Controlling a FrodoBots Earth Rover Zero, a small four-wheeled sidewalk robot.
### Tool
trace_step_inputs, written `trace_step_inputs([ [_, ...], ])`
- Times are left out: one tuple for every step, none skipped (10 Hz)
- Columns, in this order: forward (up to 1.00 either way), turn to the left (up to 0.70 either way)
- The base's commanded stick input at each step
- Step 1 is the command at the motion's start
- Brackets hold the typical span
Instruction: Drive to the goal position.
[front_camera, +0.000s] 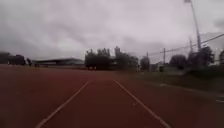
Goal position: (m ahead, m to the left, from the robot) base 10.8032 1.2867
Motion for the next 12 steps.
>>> trace_step_inputs([
  [0.70,0.00],
  [0.70,0.00],
  [0.70,0.00],
  [0.70,0.00],
  [0.70,0.00],
  [0.70,0.00],
  [0.70,0.00],
  [0.70,0.00],
  [0.70,0.00],
  [0.70,0.00],
  [0.70,0.00],
  [0.70,0.00],
])
